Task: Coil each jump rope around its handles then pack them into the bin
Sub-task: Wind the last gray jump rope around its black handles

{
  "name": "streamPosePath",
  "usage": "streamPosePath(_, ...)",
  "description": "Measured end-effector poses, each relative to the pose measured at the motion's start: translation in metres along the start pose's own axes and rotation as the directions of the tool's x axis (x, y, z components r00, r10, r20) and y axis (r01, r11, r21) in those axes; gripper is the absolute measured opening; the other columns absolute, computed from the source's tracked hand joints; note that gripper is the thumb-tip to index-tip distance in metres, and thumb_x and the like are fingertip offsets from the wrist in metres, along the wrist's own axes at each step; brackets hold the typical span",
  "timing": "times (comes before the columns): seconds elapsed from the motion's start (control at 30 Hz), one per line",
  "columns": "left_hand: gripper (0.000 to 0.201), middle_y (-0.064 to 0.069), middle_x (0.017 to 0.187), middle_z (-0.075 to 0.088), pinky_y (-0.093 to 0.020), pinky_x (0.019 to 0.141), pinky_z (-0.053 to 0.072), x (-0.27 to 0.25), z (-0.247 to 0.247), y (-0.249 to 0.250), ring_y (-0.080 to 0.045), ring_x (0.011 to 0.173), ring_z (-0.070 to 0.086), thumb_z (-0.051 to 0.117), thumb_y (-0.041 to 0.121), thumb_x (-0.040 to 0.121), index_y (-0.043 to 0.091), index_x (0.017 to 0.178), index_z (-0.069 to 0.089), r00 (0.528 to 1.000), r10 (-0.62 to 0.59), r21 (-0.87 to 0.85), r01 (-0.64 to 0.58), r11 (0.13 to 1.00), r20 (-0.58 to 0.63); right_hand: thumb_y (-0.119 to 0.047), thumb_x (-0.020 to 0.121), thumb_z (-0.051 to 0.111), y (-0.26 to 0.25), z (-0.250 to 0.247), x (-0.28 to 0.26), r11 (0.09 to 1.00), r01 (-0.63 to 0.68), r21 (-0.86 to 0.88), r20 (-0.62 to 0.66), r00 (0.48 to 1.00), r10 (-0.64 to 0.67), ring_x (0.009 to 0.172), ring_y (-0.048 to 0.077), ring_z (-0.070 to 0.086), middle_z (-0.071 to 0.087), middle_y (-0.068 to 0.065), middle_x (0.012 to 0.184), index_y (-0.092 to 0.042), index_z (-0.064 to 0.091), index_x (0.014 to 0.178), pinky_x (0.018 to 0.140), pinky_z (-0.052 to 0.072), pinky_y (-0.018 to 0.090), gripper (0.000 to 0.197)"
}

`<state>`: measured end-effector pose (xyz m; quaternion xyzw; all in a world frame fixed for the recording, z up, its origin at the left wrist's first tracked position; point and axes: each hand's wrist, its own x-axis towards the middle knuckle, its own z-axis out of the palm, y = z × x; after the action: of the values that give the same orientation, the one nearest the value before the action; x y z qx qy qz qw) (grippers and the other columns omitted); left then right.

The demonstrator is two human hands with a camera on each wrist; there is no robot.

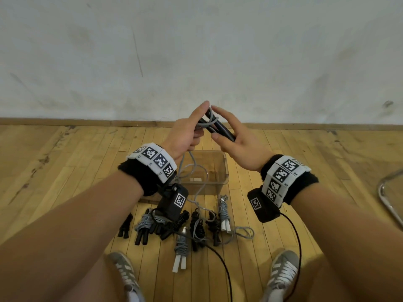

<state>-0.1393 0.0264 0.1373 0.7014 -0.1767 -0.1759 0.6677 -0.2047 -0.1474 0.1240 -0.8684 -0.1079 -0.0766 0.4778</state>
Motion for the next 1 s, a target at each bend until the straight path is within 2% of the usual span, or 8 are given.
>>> streamPosePath(0.13,0.074,0.008,0.058,0.029,-0.026,0.048,0.019,0.002,0.006,-0.003,-0.011,0.050,0.020,0.036,0.077,0.094,0.009,0.092,0.067,1.000,-0.013,0.081,0.014,0.997,-0.020,-0.030,0.105,0.054,0.002,0.004,0.003,0.999,0.019,0.033,-0.033,0.999,-0.018,0.067,0.020,0.055,0.068,0.011,0.106,-0.044,0.033,0.153,0.065,0.054,0.047,0.055)
streamPosePath(0.23,0.073,0.013,0.053,0.032,-0.026,0.051,0.024,0.003,0.013,-0.011,-0.009,0.048,0.026,0.029,0.067,0.102,0.007,0.097,0.071,1.000,0.012,0.212,-0.012,0.977,0.001,-0.021,0.106,0.053,0.005,0.004,0.007,0.990,-0.019,0.138,-0.113,0.993,0.035,0.065,0.005,0.055,0.066,0.017,0.109,-0.027,0.041,0.149,0.057,0.046,0.024,0.045)
streamPosePath(0.33,0.047,0.014,0.055,0.039,-0.029,0.057,0.032,0.003,0.018,-0.022,-0.008,0.052,0.037,0.033,0.047,0.109,0.020,0.108,0.072,0.999,0.039,0.284,-0.032,0.958,-0.020,-0.018,0.106,0.052,0.008,0.002,0.008,0.982,-0.092,0.166,-0.183,0.975,0.123,0.064,-0.003,0.058,0.066,-0.010,0.090,-0.018,0.046,0.140,0.053,0.041,0.013,0.035)
streamPosePath(0.57,0.031,0.007,0.067,0.059,-0.026,0.058,0.042,0.001,0.016,-0.024,-0.002,0.052,0.050,0.039,0.026,0.110,0.027,0.130,0.063,0.986,0.138,0.364,-0.094,0.927,-0.097,-0.025,0.105,0.053,0.019,-0.003,0.008,0.983,-0.159,0.092,-0.184,0.967,0.173,0.063,0.014,0.048,0.051,-0.007,0.074,-0.029,0.043,0.141,0.058,0.044,0.031,0.038)
streamPosePath(0.67,0.034,0.004,0.104,0.076,-0.025,0.081,0.052,-0.004,0.017,-0.020,-0.009,0.088,0.068,0.057,0.026,0.103,0.024,0.135,0.065,0.984,0.170,0.429,-0.133,0.893,-0.049,-0.027,0.105,0.052,0.021,-0.003,0.008,0.988,-0.142,-0.053,-0.201,0.971,0.129,0.068,0.005,0.052,0.055,-0.016,0.082,-0.022,0.048,0.142,0.070,0.044,0.031,0.038)
streamPosePath(0.77,0.034,0.004,0.124,0.073,-0.019,0.079,0.041,-0.004,0.016,-0.014,-0.011,0.104,0.066,0.064,0.030,0.099,0.022,0.131,0.069,0.971,0.236,0.687,-0.201,0.698,0.045,-0.027,0.106,0.050,0.020,-0.002,0.007,0.955,-0.151,-0.255,-0.196,0.975,0.102,0.074,0.006,0.055,0.060,-0.010,0.091,-0.022,0.051,0.141,0.067,0.040,0.028,0.036)
streamPosePath(0.9,0.024,0.004,0.089,0.074,-0.027,0.061,0.036,-0.001,0.011,-0.015,-0.016,0.079,0.063,0.057,0.033,0.102,0.023,0.107,0.077,0.932,0.315,0.876,-0.298,0.380,0.180,-0.033,0.106,0.046,0.021,0.001,0.004,0.817,-0.160,-0.555,-0.080,0.987,0.139,0.066,0.011,0.055,0.061,-0.007,0.083,-0.028,0.055,0.134,0.053,0.034,0.025,0.030)
streamPosePath(1.0,0.023,0.010,0.075,0.062,-0.030,0.058,0.035,0.000,0.007,-0.014,-0.012,0.068,0.052,0.056,0.037,0.103,0.024,0.102,0.075,0.925,0.297,0.894,-0.328,0.305,0.239,-0.037,0.107,0.042,0.019,-0.001,0.004,0.740,-0.100,-0.665,0.027,0.987,0.157,0.072,0.017,0.056,0.063,-0.007,0.085,-0.031,0.056,0.132,0.054,0.034,0.027,0.030)
